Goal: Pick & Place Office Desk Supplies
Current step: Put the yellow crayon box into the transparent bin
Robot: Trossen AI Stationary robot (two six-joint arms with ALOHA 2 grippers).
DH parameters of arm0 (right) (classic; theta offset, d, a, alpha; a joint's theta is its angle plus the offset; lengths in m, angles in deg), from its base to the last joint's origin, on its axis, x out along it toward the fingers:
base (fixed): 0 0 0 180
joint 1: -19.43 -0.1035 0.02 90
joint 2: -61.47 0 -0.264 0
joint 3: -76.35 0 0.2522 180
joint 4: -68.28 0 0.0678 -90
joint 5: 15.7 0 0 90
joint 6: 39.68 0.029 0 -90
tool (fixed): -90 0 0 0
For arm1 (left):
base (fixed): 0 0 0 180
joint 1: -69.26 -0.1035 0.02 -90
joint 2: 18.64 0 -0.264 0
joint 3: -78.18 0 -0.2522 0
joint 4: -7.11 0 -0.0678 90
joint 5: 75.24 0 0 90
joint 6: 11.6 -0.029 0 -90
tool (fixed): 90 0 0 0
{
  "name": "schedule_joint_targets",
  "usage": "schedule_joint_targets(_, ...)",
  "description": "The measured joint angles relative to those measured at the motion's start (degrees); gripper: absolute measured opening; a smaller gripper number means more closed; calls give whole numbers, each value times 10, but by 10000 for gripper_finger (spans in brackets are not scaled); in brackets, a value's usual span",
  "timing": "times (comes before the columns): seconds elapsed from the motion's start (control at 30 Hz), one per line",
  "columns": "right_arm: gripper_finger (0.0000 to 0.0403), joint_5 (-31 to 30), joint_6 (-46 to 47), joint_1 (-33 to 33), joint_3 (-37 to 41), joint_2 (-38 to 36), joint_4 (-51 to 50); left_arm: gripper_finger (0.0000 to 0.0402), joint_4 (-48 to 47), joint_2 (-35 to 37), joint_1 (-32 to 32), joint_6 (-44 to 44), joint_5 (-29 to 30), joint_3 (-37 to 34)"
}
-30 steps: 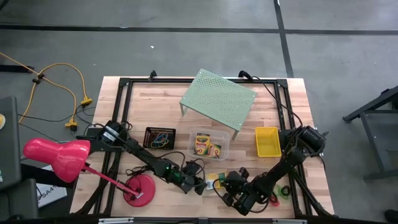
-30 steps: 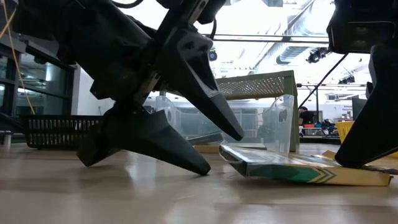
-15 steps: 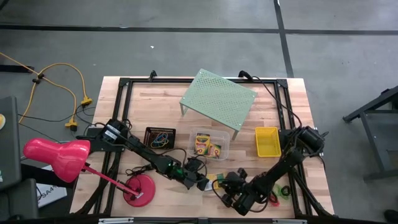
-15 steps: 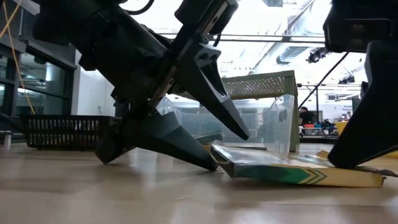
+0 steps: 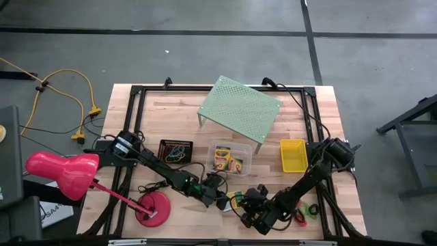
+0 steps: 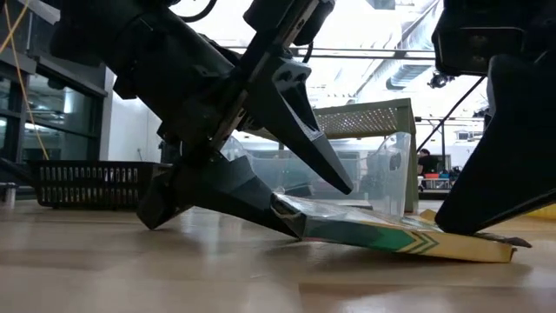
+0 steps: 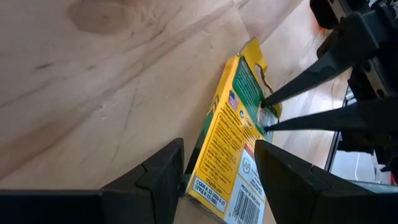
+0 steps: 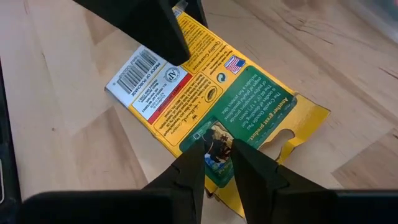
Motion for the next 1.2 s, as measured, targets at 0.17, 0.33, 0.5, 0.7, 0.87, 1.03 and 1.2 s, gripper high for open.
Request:
schedule_joint_targets(0.17,73,-1,0,0,0,0,0,191,3,0,0,-1,-41,0)
schedule_joint_targets(0.33,73,-2,0,0,0,0,0,190,4,0,0,-15,-82,0)
schedule_joint_targets(0.5,73,-3,-1,0,0,0,0,189,4,0,-4,-29,-106,0)
schedule_joint_targets(0.7,73,-5,-8,0,0,0,2,141,12,0,-4,-39,-123,0)
schedule_joint_targets(0.87,73,-10,-14,-1,0,0,3,85,16,0,-4,-40,-123,0)
schedule_joint_targets(1.03,73,-43,-64,-13,1,0,16,62,19,0,-4,-41,-121,0)
schedule_joint_targets(1.2,73,-69,-106,-29,3,-23,11,59,39,0,-5,-53,-118,0)
